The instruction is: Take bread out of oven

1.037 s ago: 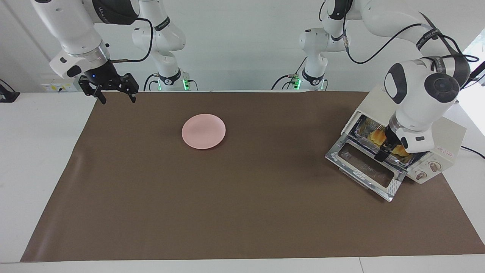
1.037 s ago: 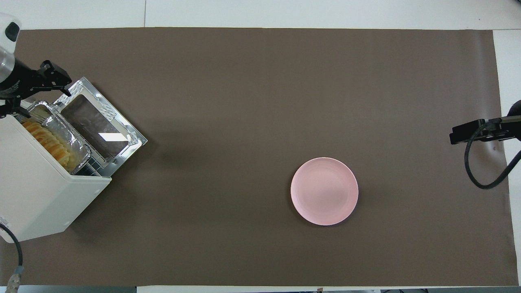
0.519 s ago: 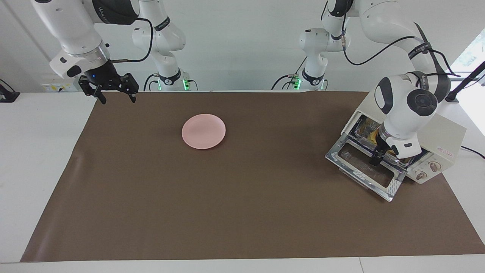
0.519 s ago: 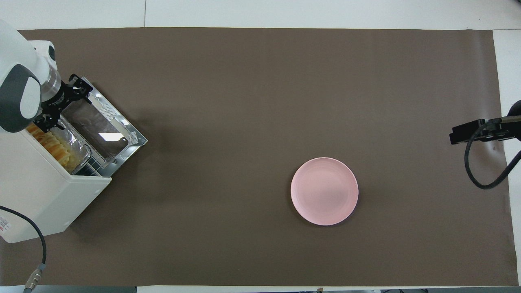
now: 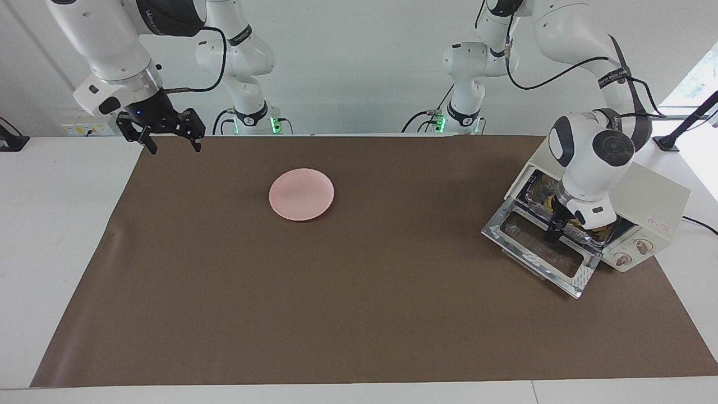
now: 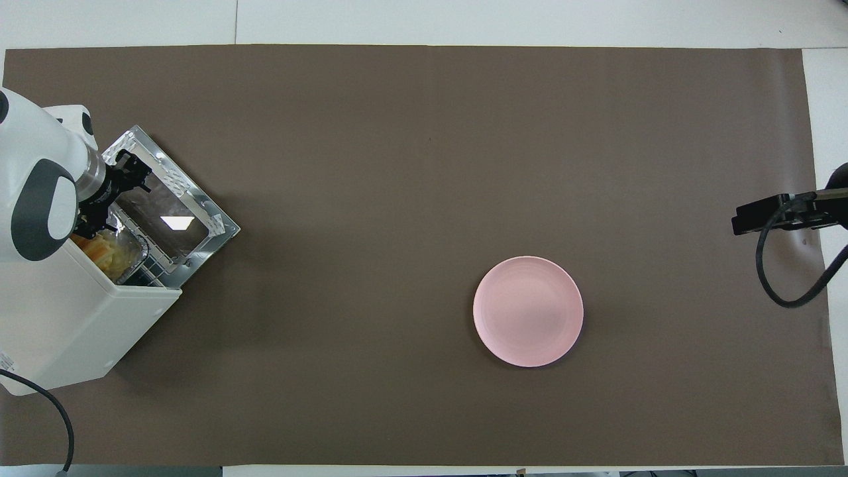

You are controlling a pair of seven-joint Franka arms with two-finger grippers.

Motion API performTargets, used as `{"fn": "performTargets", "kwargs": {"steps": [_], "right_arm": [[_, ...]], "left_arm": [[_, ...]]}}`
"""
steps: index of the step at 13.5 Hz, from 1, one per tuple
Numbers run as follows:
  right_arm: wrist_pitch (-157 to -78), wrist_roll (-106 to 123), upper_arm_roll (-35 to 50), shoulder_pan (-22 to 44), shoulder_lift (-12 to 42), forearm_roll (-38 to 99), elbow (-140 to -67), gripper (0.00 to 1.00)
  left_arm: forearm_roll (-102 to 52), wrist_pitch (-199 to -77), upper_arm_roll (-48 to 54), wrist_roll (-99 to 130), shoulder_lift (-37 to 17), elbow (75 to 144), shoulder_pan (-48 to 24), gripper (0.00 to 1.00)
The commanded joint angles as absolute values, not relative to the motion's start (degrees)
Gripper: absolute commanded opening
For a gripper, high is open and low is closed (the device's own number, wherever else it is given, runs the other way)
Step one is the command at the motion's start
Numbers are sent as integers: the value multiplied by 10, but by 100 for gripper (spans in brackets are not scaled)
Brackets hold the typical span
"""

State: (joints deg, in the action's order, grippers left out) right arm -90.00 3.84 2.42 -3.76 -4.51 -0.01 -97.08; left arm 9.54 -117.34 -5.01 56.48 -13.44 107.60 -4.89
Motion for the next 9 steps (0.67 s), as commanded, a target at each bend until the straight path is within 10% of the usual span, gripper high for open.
{"fn": "performTargets", "kwargs": {"steps": [1,3,9], "right_arm": [[-896,31,29,-43,-51,-4,-974,100],[-896,30,29,-43,-51,-4,-974,100],[-896,31,29,-43,-51,-4,-974,100]], "left_arm": [[111,-1204,-48,551,-109,1130,-46,34],[111,-1204,-48,506,-102,1144,-47,0],[105,-1115,-41,446,-178,943,-161,0]]}}
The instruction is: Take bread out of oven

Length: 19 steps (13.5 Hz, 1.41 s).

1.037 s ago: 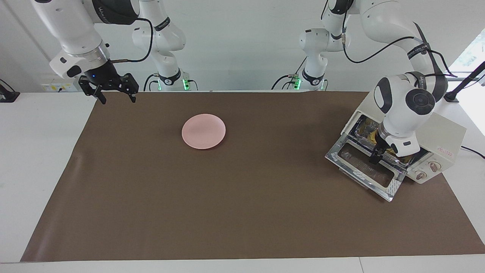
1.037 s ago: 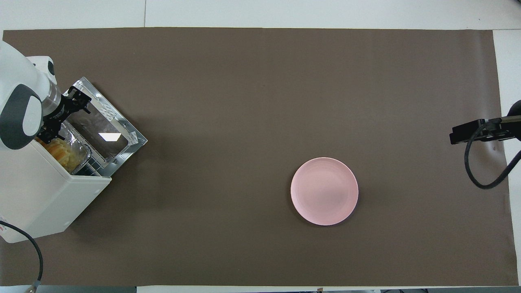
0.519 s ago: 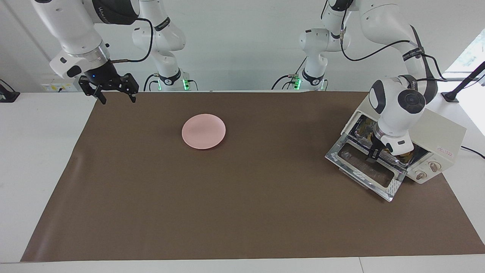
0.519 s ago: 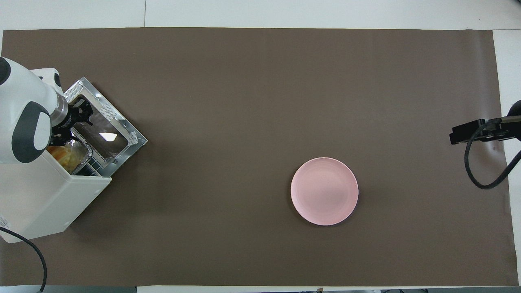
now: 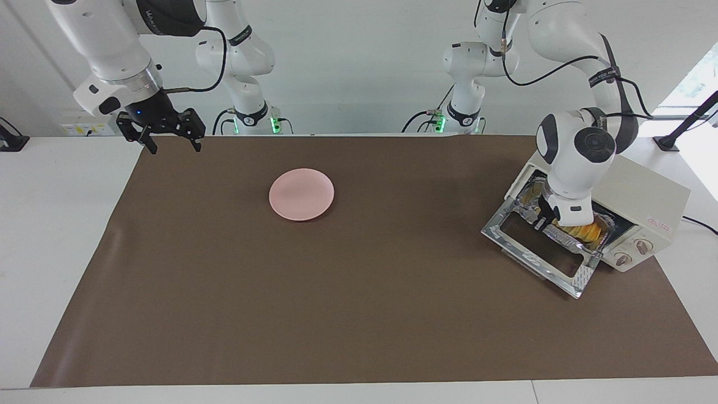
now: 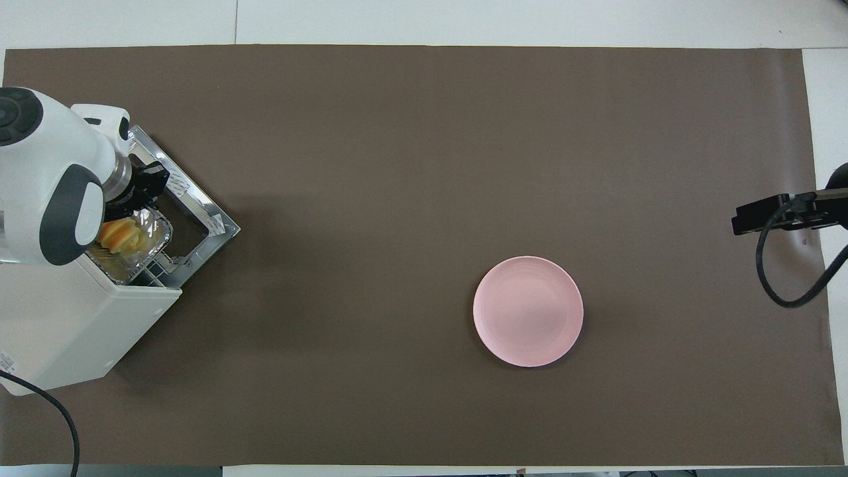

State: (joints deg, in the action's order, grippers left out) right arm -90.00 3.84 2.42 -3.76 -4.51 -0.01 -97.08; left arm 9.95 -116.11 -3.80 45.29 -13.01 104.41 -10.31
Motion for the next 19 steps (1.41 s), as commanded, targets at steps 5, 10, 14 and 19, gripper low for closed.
{"fn": "performTargets", "kwargs": {"steps": [5,10,14,19], "right_arm": [[-896,31,29,-43,-51,-4,-974,100],[-896,31,29,-43,-51,-4,-974,100],[-896,31,29,-43,-51,-4,-974,100],[-896,31,29,-44,-51,-4,-974,100]], "left_arm": [[76,-1128,-38,357,-188,927,-313,0],[68,-1180,-19,330,-228,969,-400,0],[68,-1226,-18,362,-225,1018,-423,0],[52,-1239,-25,363,-198,1012,-392,100]]}}
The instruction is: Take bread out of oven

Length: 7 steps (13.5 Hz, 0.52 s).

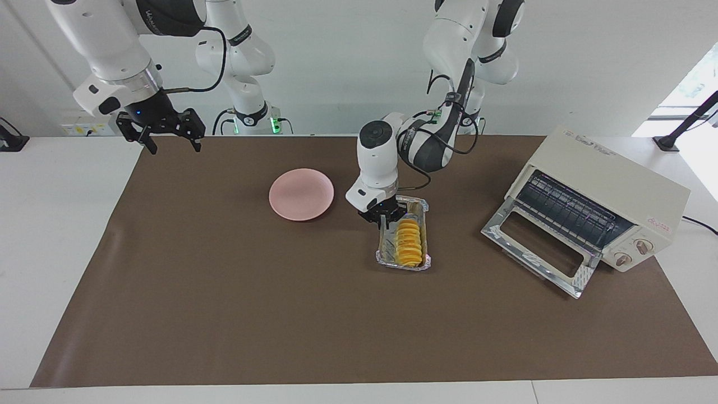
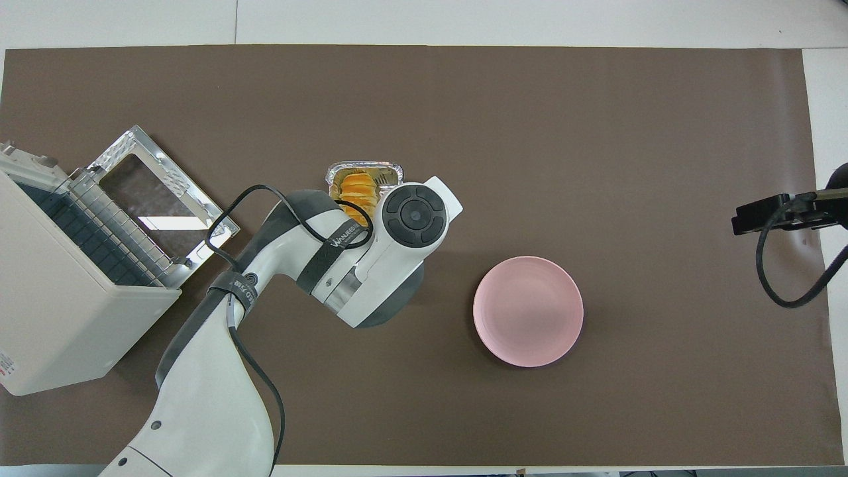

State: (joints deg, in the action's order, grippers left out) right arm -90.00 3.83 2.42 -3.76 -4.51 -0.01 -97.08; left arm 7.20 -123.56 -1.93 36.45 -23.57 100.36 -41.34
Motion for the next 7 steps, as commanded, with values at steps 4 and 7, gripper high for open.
{"fn": "performTargets", "kwargs": {"steps": [4,7], "right_arm": [[-892,33,29,-45,-52,-4,-975,100],[-896,19,36,-28,-53,-3,-978,100]], "left_arm": [[23,-1146,-25,355,-107,984,-288,100],[22,-1066,-25,285,-37,980,-196,100]]}}
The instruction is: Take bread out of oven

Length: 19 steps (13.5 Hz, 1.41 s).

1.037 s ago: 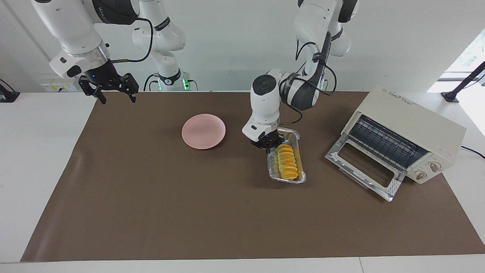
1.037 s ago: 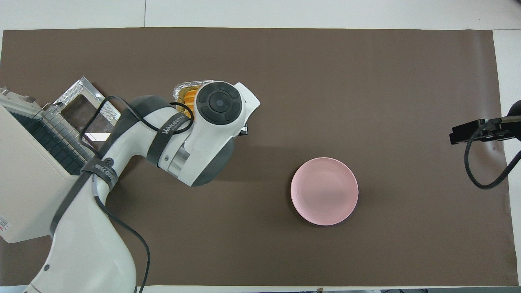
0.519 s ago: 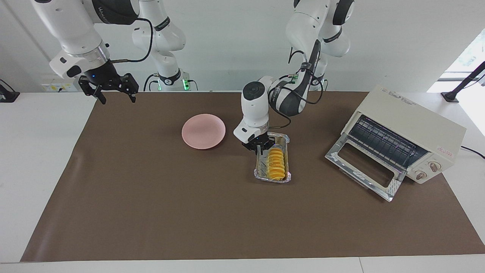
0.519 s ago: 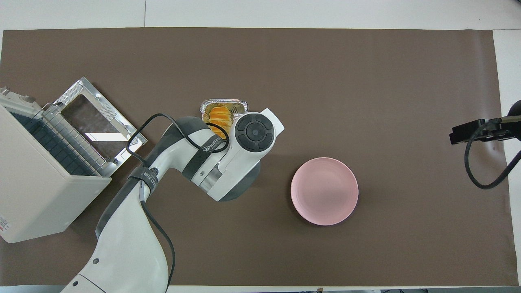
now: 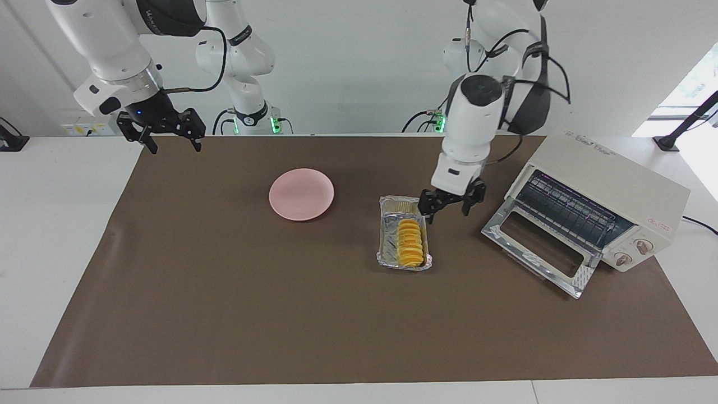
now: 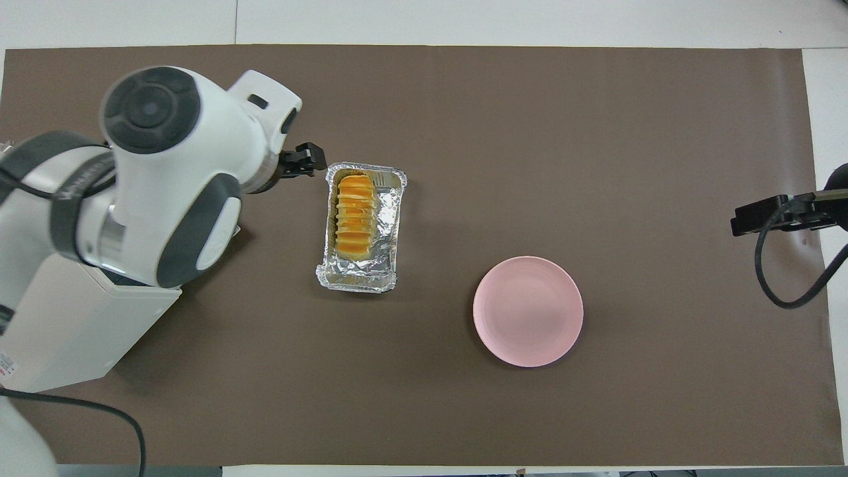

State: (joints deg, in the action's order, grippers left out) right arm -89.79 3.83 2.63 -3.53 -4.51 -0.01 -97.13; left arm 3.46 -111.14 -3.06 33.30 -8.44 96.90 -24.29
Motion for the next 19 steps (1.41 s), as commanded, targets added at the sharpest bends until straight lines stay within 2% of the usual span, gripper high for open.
{"fn": "performTargets", "kwargs": {"steps": [1,4,7,8,10,12,13,14,19], "right_arm": [[-896,-7,36,-10,-52,-3,-979,100],[-933,-103,37,58,-34,-2,-990,100],[-992,-212,36,134,21,13,-980,100],[-1020,-249,36,156,45,27,-971,100],[-1060,-318,36,193,110,34,-932,100],[-1108,-365,36,226,150,33,-922,100],[-1109,-436,34,268,243,23,-840,100],[-1100,-464,33,285,287,22,-794,100],[-1150,-518,29,324,386,20,-744,100]], "left_arm": [[22,-1037,-26,254,-16,980,-172,100],[22,-936,-30,223,22,980,-127,100],[20,-862,12,172,33,971,-53,100],[5,-859,15,164,33,961,-31,100],[-13,-867,11,158,37,962,-29,100],[-13,-881,11,140,36,962,-26,100],[-15,-868,4,132,23,942,-23,100],[-13,-846,5,132,-8,907,-18,100],[-13,-838,12,107,-4,917,-25,100]]}}
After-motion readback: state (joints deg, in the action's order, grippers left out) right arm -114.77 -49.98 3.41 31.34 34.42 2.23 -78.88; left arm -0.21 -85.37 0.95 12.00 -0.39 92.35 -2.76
